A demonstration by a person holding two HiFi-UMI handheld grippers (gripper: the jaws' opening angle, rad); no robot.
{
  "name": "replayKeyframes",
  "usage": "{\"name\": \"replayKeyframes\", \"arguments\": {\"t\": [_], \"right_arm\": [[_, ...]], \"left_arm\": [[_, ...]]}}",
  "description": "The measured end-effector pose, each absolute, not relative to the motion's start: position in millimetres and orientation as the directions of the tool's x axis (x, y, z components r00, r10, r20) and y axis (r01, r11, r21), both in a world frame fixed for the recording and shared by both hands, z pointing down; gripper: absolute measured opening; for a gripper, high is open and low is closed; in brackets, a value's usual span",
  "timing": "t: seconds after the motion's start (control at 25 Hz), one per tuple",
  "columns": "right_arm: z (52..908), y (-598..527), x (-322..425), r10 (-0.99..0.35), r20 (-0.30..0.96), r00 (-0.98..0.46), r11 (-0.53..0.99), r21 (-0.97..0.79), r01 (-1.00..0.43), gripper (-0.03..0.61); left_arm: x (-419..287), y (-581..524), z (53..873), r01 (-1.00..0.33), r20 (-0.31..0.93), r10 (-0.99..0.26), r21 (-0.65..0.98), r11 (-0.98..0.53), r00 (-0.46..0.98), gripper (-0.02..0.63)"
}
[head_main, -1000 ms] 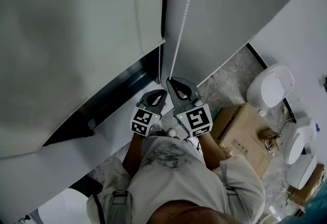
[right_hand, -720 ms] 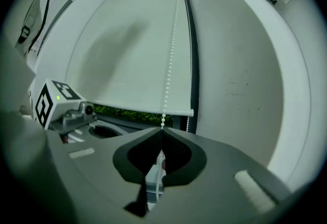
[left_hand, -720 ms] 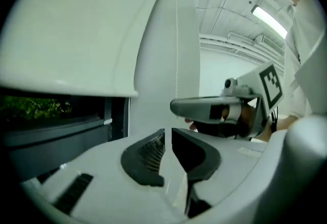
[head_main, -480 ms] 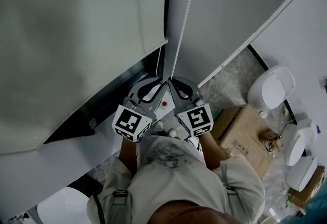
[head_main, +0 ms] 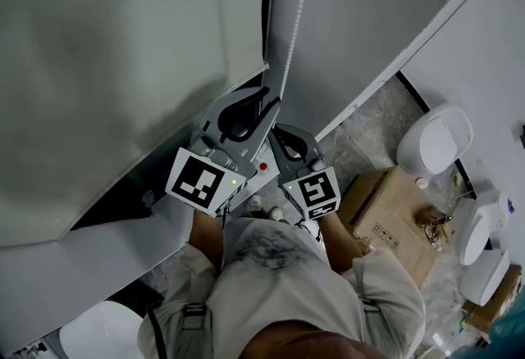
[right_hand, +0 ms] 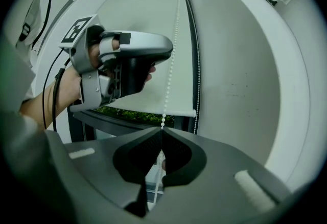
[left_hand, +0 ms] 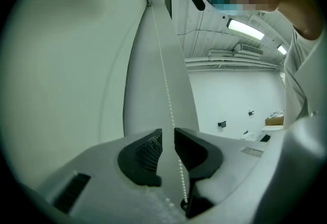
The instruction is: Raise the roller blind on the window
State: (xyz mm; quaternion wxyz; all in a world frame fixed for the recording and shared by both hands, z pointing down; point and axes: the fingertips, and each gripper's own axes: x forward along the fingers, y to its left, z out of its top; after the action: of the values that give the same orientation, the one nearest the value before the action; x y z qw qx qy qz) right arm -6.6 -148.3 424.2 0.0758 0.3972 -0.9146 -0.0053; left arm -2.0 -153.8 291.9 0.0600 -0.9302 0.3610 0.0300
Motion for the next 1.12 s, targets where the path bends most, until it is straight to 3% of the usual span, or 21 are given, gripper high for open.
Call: {"name": "replayKeyframes", "arguments": {"t": [0.4, 0.56, 0.76, 1.12], "right_arm": [[424.3, -145.3, -9.2, -0.725, 0.136, -0.675, 0.687, 0.075, -0.723, 0.012], [422.6, -140.1, -13.1, -0.724, 0.135, -0.677, 0.689, 0.081, -0.72, 0.012], [421.1, -142.6, -13.9, -0.725, 0.131, -0.676, 0.688, 0.098, -0.719, 0.012], [438.0, -148.4, -13.9, -0.725, 0.171, -0.668, 0.686, 0.091, -0.722, 0.012]], "left_arm": [[11.2, -154.9, 248.7, -0.657, -0.182, -0.634, -0.117, -0.744, 0.751, 0.089], [11.6, -153.5, 242.5, -0.669, -0.178, -0.646, -0.156, -0.726, 0.742, 0.038], [13.3, -156.8, 243.9, -0.693, -0.155, -0.676, -0.211, -0.69, 0.72, 0.018], [8.4, -160.7, 260.2, -0.686, -0.146, -0.67, -0.131, -0.716, 0.727, 0.014]]}}
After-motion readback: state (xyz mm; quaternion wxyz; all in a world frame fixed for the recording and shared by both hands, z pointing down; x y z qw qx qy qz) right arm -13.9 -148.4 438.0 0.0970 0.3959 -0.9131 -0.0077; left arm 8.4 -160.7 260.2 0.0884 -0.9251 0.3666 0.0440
